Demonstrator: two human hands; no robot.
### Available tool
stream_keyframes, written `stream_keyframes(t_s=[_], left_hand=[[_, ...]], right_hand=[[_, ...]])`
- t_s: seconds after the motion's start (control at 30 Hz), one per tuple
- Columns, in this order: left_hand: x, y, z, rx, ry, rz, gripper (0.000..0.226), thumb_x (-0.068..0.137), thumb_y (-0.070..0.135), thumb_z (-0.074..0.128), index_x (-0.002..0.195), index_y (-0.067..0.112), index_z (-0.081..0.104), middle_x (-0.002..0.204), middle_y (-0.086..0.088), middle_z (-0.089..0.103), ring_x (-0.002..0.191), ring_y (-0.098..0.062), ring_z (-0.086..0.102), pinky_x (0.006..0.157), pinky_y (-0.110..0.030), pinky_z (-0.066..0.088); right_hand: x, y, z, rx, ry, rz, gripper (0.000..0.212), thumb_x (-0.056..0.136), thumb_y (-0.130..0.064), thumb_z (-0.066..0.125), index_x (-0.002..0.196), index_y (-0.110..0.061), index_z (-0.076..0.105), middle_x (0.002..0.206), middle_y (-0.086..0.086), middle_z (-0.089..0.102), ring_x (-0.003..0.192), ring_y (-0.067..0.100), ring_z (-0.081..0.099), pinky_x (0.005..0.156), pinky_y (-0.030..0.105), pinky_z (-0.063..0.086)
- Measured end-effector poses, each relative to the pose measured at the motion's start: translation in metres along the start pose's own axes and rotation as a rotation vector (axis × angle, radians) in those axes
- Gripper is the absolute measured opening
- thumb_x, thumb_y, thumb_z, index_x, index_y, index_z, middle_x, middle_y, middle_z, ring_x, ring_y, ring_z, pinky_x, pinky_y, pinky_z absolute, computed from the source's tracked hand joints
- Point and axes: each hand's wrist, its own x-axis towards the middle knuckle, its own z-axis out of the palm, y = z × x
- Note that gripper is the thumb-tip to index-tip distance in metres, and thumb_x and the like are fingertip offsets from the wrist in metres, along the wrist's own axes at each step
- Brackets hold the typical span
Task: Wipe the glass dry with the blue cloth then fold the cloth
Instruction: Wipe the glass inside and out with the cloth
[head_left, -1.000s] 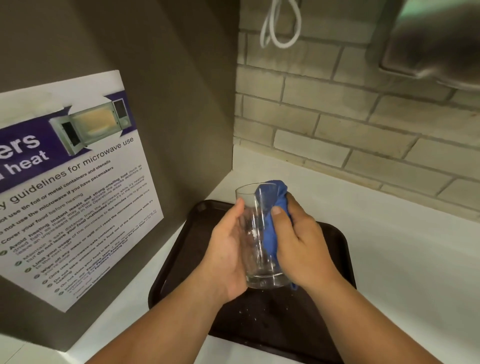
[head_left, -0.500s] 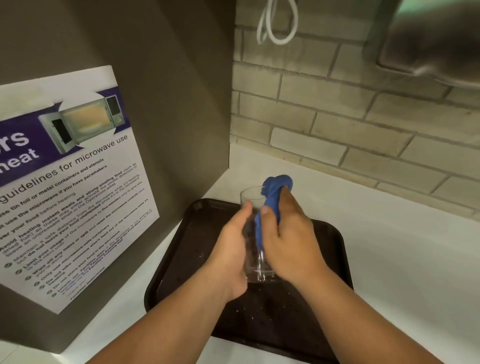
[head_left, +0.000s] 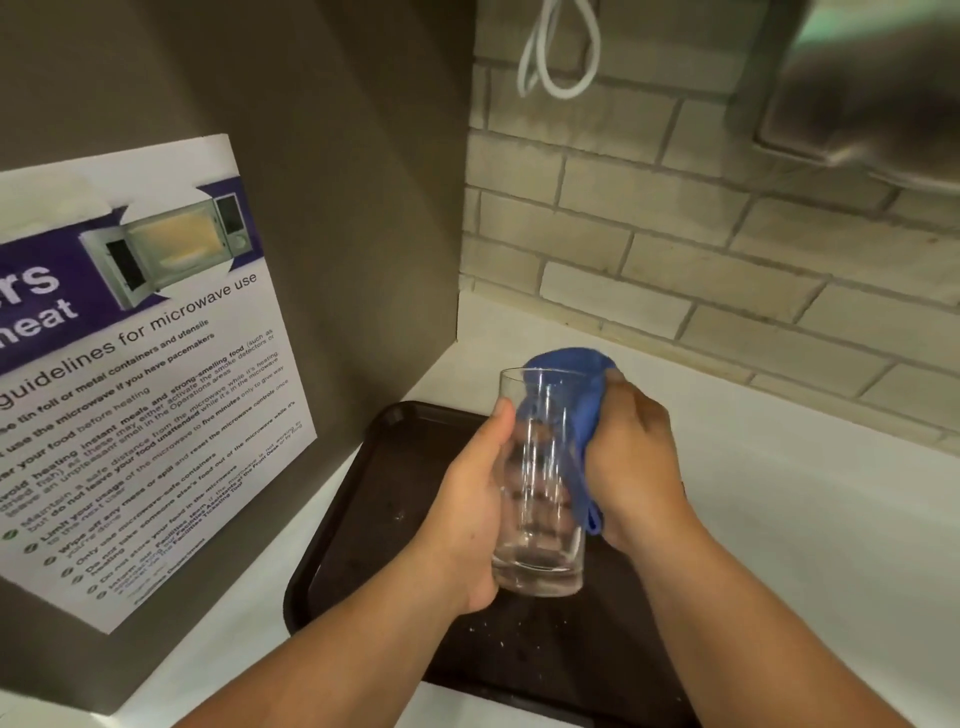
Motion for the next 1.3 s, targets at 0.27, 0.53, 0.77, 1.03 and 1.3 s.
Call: stream_keyframes(t_s=[0.27, 0.53, 0.77, 1.03, 1.3], left_hand=[[0.004, 0.000, -0.002, 0.059, 0.123, 0.012, 0.071, 0.079, 0.082, 0.056, 0.103, 0.024, 0.090, 0.103, -0.008, 0.088, 0.098, -0.022, 0.085, 0.091, -0.040, 0.062], [0.003, 0.011, 0.009, -0.005, 0.064, -0.010, 0.063, 0.086, 0.068, 0.065, 0.107, 0.014, 0.089, 0.101, -0.015, 0.087, 0.091, -0.030, 0.084, 0.080, -0.041, 0.065], [-0.002, -0.001, 0.012, 0.019, 0.135, -0.048, 0.064, 0.081, 0.071, 0.066, 0.118, 0.023, 0.086, 0.119, -0.016, 0.085, 0.112, -0.031, 0.081, 0.091, -0.044, 0.063], [0.001, 0.012, -0.002, -0.046, -0.009, -0.095, 0.077, 0.080, 0.065, 0.068, 0.135, 0.011, 0.075, 0.105, -0.019, 0.082, 0.088, -0.034, 0.081, 0.079, -0.046, 0.066], [0.013, 0.011, 0.001, -0.003, 0.126, -0.115, 0.069, 0.082, 0.071, 0.071, 0.110, 0.010, 0.088, 0.097, -0.016, 0.086, 0.082, -0.031, 0.084, 0.071, -0.038, 0.067]], right_hand=[[-0.064, 0.027, 0.004, -0.421, -0.289, -0.311, 0.060, 0.100, -0.048, 0.030, 0.149, -0.014, 0.034, 0.137, 0.005, 0.056, 0.119, 0.013, 0.060, 0.098, 0.034, 0.054], [-0.025, 0.000, -0.010, -0.107, -0.169, 0.100, 0.040, 0.105, -0.034, 0.034, 0.094, -0.016, 0.067, 0.088, 0.007, 0.073, 0.081, 0.017, 0.071, 0.079, 0.040, 0.056], [-0.038, -0.006, 0.008, -0.480, -0.163, -0.284, 0.059, 0.104, -0.038, 0.033, 0.155, -0.010, 0.026, 0.153, 0.013, 0.046, 0.136, 0.025, 0.050, 0.109, 0.037, 0.046], [0.005, 0.001, -0.001, -0.038, -0.165, 0.003, 0.039, 0.103, -0.036, 0.038, 0.087, -0.017, 0.068, 0.082, 0.008, 0.074, 0.077, 0.020, 0.069, 0.077, 0.038, 0.053], [-0.043, 0.025, -0.007, -0.301, -0.330, -0.085, 0.037, 0.105, -0.039, 0.033, 0.127, -0.025, 0.059, 0.110, -0.002, 0.073, 0.098, 0.008, 0.070, 0.085, 0.027, 0.058]])
